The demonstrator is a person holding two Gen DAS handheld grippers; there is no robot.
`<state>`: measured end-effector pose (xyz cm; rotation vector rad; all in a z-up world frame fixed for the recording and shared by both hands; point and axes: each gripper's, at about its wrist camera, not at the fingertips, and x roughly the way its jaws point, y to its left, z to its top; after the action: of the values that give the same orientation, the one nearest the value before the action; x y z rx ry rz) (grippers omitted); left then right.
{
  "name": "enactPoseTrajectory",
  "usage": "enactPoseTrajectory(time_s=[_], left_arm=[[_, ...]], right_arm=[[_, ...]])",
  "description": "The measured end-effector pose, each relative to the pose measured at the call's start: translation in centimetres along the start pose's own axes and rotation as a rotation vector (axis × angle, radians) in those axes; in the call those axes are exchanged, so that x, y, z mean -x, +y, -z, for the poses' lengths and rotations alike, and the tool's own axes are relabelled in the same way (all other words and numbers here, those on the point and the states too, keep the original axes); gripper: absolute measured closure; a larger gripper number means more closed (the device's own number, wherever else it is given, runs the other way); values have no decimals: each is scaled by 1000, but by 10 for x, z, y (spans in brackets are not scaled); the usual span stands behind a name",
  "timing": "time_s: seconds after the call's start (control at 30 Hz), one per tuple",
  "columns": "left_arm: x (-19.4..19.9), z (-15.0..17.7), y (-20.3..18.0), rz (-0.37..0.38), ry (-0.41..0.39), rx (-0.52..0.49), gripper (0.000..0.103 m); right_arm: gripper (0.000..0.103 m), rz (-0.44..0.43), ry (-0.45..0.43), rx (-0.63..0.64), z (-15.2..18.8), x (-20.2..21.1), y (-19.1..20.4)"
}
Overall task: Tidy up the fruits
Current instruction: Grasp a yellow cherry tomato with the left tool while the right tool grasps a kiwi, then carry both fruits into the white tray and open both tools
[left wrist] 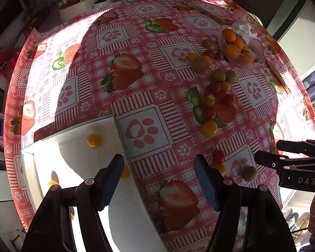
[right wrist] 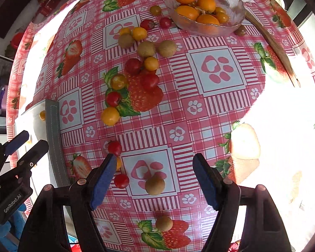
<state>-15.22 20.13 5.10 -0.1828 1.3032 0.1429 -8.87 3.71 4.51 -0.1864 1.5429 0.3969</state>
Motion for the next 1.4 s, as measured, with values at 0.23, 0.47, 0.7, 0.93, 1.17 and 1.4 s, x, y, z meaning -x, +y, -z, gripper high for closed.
enactPoseTrajectory(time_s=[0.23,0.47,0.7,0.93,1.17,1.4], left_arm=[[-31,-13,-30,19,46,-42,33],[-57,-22,-38,18,92,-29,33],[-68,-26,-47,3,104,-35,33],[-73,-29,-58,-33,99,-28,34],[-71,-36,-66,-36,79,-26,58],[-58,-32,-64,25,57,-10,77]], right_arm=[[25,-23,30,11,29,-7,-23],[25,-34,51,69,46,-21,-12],[26,-38,68,120,47,-32,6],[39,-7,49,145,34,-41,39],[71,11,42,155,26,-44,53],[75,-46,49,110,25,-39,33]])
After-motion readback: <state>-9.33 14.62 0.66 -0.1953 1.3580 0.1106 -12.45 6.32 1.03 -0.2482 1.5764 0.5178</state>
